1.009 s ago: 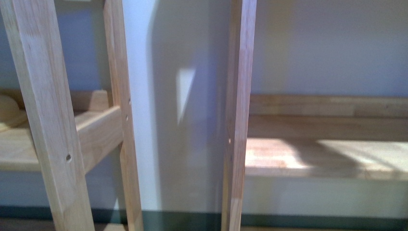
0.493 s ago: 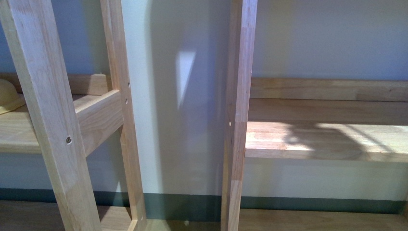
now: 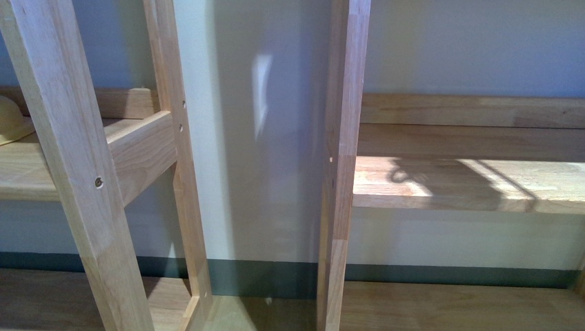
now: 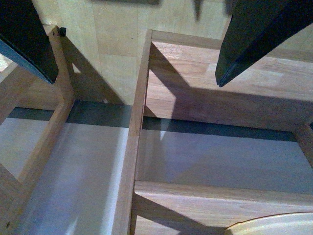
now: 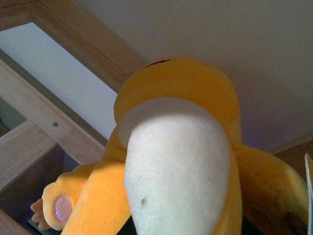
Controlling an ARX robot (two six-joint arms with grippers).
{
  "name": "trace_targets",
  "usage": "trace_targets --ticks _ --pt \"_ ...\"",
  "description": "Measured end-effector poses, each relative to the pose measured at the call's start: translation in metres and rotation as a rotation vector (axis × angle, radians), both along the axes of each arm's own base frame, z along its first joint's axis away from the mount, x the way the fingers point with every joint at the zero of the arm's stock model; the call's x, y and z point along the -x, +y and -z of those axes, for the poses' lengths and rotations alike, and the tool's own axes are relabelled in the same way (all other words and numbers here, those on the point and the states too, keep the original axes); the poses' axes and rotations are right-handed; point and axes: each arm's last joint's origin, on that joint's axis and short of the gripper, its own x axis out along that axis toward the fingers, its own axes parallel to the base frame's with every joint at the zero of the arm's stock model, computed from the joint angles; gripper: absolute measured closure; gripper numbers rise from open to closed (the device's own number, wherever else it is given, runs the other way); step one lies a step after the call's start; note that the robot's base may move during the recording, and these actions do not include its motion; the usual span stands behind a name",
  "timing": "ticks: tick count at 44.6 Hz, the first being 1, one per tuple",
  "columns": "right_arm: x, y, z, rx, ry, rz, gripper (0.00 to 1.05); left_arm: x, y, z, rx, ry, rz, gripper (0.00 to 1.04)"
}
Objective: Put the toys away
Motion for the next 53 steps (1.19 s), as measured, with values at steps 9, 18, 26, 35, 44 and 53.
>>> trace_targets --ticks 9,18,26,35,44,53 --pt "-0.013 -0.002 0.007 -0.051 0.013 0.002 0.95 0.000 0.000 0.000 0.000 0.000 0.000 0.06" --pt "-0.030 -0.004 0.029 -0.061 0.056 0.027 0.95 0.000 0.000 0.000 0.000 0.000 0.000 0.06" --pt "-0.035 -0.004 0.036 -0.061 0.062 0.068 0.95 0.000 0.000 0.000 0.000 0.000 0.000 0.06" --pt "-0.034 0.000 0.031 -0.065 0.088 0.088 0.95 0.000 0.000 0.000 0.000 0.000 0.000 0.06" --pt "-0.039 0.003 0.028 -0.067 0.128 0.100 0.89 0.000 0.000 0.000 0.000 0.000 0.000 0.06" --pt "-0.036 0.005 0.023 -0.066 0.137 0.099 0.48 0.000 0.000 0.000 0.000 0.000 0.000 0.06"
